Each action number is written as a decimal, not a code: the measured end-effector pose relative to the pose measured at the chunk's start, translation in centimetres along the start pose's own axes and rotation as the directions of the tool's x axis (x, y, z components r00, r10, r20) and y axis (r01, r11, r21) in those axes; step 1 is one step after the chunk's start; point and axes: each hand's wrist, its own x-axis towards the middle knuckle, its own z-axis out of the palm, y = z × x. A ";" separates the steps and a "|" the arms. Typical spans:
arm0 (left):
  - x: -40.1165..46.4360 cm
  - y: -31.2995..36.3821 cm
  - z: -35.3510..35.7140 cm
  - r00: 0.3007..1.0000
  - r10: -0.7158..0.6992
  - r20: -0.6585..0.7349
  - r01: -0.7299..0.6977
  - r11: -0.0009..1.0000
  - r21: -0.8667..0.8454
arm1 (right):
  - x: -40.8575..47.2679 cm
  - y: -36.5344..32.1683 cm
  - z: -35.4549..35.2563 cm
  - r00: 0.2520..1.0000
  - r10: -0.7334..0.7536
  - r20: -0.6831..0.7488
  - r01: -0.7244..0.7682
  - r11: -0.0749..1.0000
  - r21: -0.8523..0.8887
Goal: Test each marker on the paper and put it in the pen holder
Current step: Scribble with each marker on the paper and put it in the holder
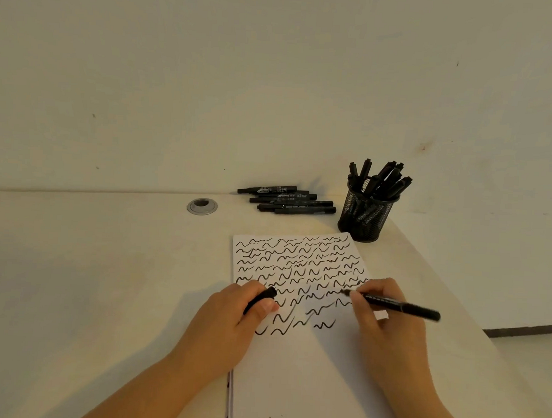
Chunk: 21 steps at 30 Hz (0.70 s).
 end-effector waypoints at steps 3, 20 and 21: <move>0.1 0.0 0.0 1.000 -0.003 0.001 0.003 1.000 0.009 | 0.3 -0.2 -0.2 0.997 0.068 -0.048 -0.061 0.990 0.128; 0.2 0.1 -0.4 0.996 0.084 -0.012 -0.082 0.992 0.092 | 3.4 -1.8 3.2 0.933 0.175 0.315 -0.350 0.645 0.679; 0.2 0.1 -0.4 0.997 0.079 -0.010 -0.078 0.992 0.097 | 3.3 -1.7 3.3 0.926 0.167 0.338 -0.365 0.625 0.690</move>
